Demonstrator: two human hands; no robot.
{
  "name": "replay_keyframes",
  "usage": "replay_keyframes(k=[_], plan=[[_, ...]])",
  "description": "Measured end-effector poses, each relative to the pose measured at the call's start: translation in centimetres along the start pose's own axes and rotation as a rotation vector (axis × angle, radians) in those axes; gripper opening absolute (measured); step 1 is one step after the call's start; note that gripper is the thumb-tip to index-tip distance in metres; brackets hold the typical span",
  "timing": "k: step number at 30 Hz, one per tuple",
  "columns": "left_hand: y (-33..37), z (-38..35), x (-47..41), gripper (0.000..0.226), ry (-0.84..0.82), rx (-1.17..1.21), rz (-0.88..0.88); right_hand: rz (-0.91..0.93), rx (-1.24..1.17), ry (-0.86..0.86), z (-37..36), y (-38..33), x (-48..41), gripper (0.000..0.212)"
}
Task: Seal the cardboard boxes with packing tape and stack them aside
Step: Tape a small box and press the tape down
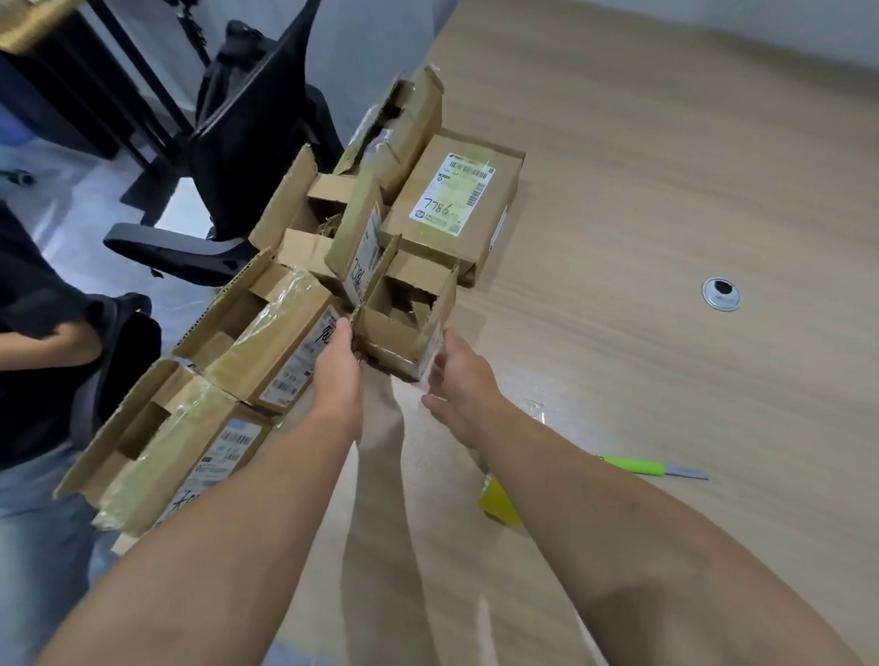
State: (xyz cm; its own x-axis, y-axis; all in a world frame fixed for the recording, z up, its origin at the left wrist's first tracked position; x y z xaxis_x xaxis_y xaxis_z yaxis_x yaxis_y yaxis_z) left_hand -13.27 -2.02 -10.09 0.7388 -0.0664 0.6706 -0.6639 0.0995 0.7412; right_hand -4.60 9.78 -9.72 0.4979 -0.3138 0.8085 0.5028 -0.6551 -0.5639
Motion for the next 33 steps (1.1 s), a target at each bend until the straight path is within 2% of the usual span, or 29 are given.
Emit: replay_keyframes(k=[2, 5, 9, 16, 22, 33], plan=[[-0.2, -0.3, 0.1, 0.042, -0.014, 0.011, -0.010, 0.010, -0.002, -0.023, -0.3, -0.1, 0.0, 0.041], [-0.4, -0.8, 0.8, 0.043, -0.027, 0.019, -0.030, 0.024, -0.011, -0.029, 0.2, -0.1, 0.5, 0.038], [-0.5, -2.4, 2.7, 0.028, -0.058, 0.003, -0.074, 0.060, -0.005, -0.038, 2.2, -0.4, 1.6, 0.033], [0.5, -7.2, 7.3, 0.032, -0.113, 0.029, -0.152, 0.193, -0.040, -0.038, 7.2, -3.2, 4.6, 0.027], [-0.1, -12.5, 12.0, 0.030, -0.263, -0.062, -0.205, 0.295, -0.077, 0.032, 13.7, -4.1, 7.9, 0.031], [-8.3, -20.1, 19.9, 0.027, -0.403, -0.150, -0.094, 0.329, -0.007, 0.187, 27.4, -0.9, 12.0, 0.037]])
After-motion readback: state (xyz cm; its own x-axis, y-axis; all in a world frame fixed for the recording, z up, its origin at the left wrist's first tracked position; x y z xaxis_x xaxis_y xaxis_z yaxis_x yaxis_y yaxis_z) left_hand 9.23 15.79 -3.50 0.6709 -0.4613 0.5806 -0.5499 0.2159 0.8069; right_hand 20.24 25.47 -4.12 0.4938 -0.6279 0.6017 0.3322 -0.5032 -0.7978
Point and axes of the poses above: each hand's wrist, its own x-axis away from the middle knuckle, its own z-axis out of the back of the hand, y = z × x, the point moved 4 cm from there along -x, towards the middle knuckle, and after that the axes turned 3 degrees about z, right-handed, at the moved point
